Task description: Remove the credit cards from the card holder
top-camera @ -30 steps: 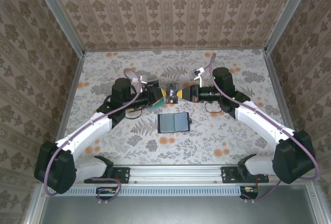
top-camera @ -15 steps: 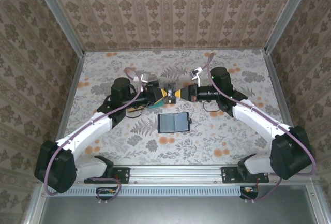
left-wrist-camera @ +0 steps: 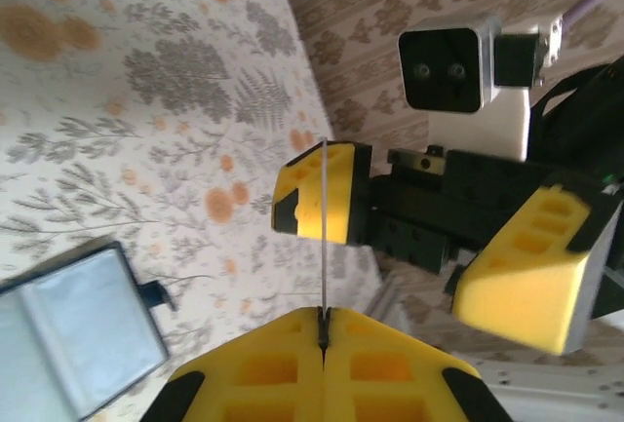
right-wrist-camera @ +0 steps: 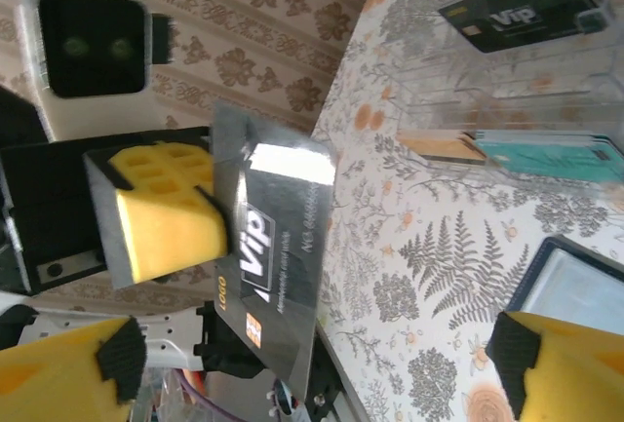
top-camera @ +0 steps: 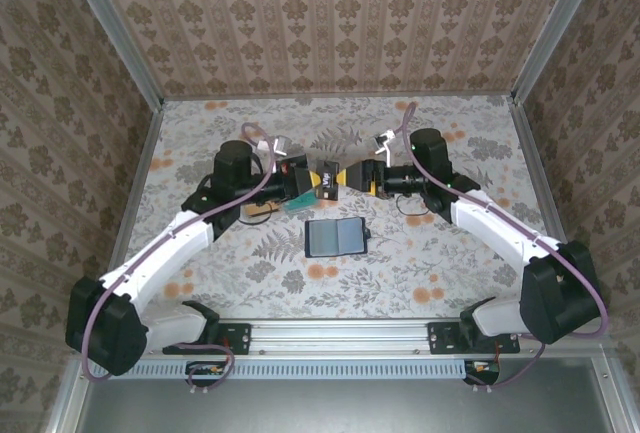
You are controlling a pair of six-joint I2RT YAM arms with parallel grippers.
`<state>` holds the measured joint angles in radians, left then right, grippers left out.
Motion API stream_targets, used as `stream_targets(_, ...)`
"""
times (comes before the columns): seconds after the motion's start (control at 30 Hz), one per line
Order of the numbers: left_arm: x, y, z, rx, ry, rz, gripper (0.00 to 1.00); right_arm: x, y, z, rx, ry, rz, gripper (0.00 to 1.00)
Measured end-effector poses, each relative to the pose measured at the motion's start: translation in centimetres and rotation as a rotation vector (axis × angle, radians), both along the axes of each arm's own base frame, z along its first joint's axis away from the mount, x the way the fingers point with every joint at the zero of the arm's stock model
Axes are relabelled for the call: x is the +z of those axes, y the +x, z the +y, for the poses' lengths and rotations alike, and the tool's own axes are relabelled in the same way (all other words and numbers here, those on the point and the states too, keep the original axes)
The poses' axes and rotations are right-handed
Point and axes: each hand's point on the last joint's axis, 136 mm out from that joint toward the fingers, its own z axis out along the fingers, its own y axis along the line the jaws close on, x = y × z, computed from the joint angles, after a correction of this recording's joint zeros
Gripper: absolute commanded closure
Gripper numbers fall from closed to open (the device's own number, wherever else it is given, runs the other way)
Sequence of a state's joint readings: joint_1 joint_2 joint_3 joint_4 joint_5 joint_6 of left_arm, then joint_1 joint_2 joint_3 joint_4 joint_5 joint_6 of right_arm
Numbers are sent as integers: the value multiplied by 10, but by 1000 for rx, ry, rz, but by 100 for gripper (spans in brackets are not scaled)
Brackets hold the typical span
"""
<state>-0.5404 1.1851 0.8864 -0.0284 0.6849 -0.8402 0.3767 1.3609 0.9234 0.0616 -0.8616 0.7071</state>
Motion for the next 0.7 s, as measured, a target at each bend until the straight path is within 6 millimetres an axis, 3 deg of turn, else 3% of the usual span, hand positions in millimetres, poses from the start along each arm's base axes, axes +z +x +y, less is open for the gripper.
stream_targets(0.2,0,11,21,41,243,-139,100,-15,3,-11,-52,-80,12,0)
stream_targets(0.37,-12,33,46,68,518,-298,100,-12,4,-24,-119,-144,-35,0)
stream_targets(0.7,-45,73,75,-129,1050,-751,100,-3,12,-51,-263,-264,-148,0)
